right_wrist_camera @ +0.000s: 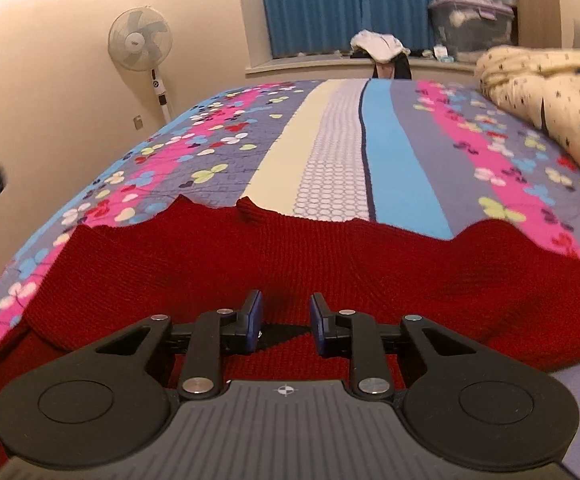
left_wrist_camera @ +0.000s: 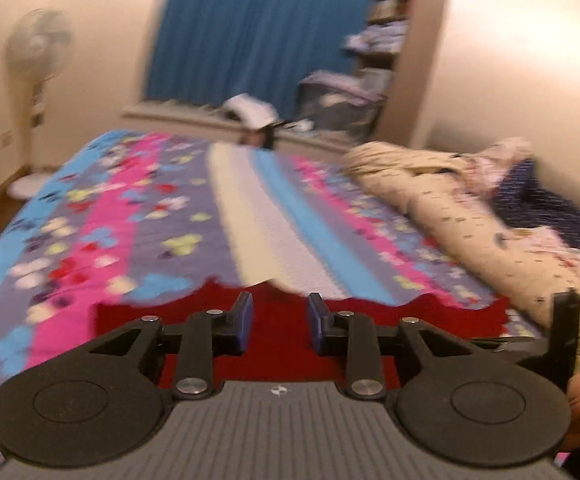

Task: Fold small clothes

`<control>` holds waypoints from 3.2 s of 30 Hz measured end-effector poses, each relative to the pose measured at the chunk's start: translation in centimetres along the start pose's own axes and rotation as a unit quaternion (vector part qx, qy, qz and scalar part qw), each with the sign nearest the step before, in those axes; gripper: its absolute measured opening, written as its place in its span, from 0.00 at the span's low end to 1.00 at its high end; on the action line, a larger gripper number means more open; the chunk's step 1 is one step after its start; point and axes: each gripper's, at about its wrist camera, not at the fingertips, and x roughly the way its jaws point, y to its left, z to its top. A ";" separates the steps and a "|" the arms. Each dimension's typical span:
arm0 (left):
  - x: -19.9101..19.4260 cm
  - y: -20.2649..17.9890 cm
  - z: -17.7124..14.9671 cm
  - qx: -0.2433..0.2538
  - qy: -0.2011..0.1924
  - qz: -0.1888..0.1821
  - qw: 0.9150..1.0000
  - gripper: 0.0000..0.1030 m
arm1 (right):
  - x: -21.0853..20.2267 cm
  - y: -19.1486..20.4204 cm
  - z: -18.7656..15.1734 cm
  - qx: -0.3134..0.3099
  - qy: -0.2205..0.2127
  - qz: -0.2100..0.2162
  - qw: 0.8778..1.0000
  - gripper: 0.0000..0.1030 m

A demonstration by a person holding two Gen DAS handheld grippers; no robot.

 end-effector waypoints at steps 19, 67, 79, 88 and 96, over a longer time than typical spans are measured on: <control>4.6 10.2 -4.6 -0.112 0.137 0.149 0.973 0.39 | 4.5 5.1 0.0 -0.072 0.028 0.048 0.996 0.57; 10.8 5.9 -6.9 0.077 0.212 0.156 0.962 0.33 | 4.8 -7.7 1.5 0.241 0.079 -0.107 0.961 0.19; 10.7 5.7 -6.6 0.073 0.216 0.158 0.961 0.33 | 0.2 -18.2 4.5 0.251 -0.001 -0.191 0.949 0.23; 10.8 5.7 -6.6 0.070 0.218 0.156 0.961 0.33 | -0.1 -26.0 1.6 0.399 0.010 -0.220 0.890 0.34; 10.8 5.7 -6.6 0.071 0.218 0.156 0.961 0.33 | -1.3 -27.9 0.4 0.432 -0.008 -0.296 0.852 0.36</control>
